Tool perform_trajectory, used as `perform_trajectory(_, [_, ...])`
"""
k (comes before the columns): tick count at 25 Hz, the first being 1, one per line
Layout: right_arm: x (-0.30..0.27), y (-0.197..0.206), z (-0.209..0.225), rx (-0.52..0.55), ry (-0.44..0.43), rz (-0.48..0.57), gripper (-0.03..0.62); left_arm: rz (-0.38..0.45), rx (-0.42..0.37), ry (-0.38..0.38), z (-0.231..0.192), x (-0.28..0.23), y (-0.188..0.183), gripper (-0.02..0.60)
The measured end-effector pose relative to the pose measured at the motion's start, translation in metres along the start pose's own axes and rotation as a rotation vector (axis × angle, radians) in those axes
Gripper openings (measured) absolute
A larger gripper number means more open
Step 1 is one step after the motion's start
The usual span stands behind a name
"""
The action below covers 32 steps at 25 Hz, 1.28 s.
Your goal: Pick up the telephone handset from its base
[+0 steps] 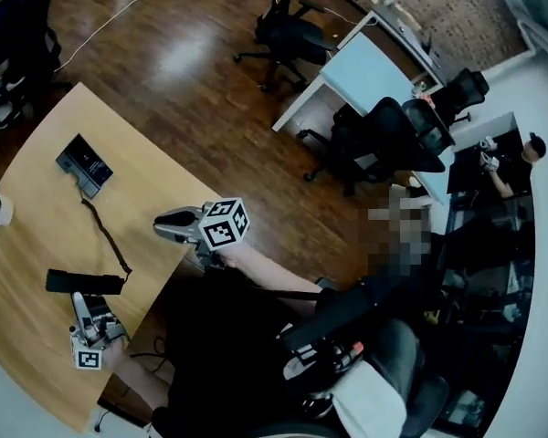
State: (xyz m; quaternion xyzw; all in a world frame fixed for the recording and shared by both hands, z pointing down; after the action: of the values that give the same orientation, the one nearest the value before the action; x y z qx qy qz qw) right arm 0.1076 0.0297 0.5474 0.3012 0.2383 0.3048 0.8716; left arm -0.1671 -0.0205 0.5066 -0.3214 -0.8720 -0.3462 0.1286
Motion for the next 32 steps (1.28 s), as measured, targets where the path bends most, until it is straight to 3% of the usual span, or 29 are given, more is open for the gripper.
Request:
perform_trajectory(5, [0.074,0.023,0.009,0.062,-0.03,0.006,0.055,0.035,-0.03,0.002,0.033,-0.003,0.063,0.074])
perform_trajectory(8, [0.114,0.036,0.014,0.05,0.003,-0.012,0.055,0.038,-0.034,0.022,0.061,-0.017,0.073,0.074])
perform_trajectory(12, [0.13,0.06,0.029,-0.008,0.03,-0.041,0.055,0.045,-0.031,0.009,0.067,-0.016,0.08,0.074])
perform_trajectory(20, [0.1,0.059,-0.014,0.043,-0.031,-0.052,0.055,0.055,-0.12,-0.053,0.098,0.02,0.055,0.074])
perform_trajectory(25, [0.079,0.038,-0.039,0.064,-0.043,0.006,0.055,0.031,-0.117,-0.014,0.103,0.017,0.038,0.074])
perform_trajectory(28, [0.054,0.036,-0.046,0.087,-0.058,-0.027,0.055,0.015,-0.074,0.012,0.101,0.013,0.033,0.074])
perform_trajectory(32, [0.047,0.045,-0.058,0.068,-0.066,-0.04,0.055,0.001,-0.043,-0.013,0.097,0.023,0.043,0.074])
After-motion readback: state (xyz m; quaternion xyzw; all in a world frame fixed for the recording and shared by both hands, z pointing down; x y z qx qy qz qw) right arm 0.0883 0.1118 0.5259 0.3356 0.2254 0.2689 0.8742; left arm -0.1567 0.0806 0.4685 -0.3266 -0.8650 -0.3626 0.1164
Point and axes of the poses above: the fingertips, and each gripper's own axes: x backward along the fingers, z to its right, y out of its underside, the point moved 2 cm from there along x, backward along the fingers, and after that the axes turned 4 degrees about -z, right-handed, at the moved point
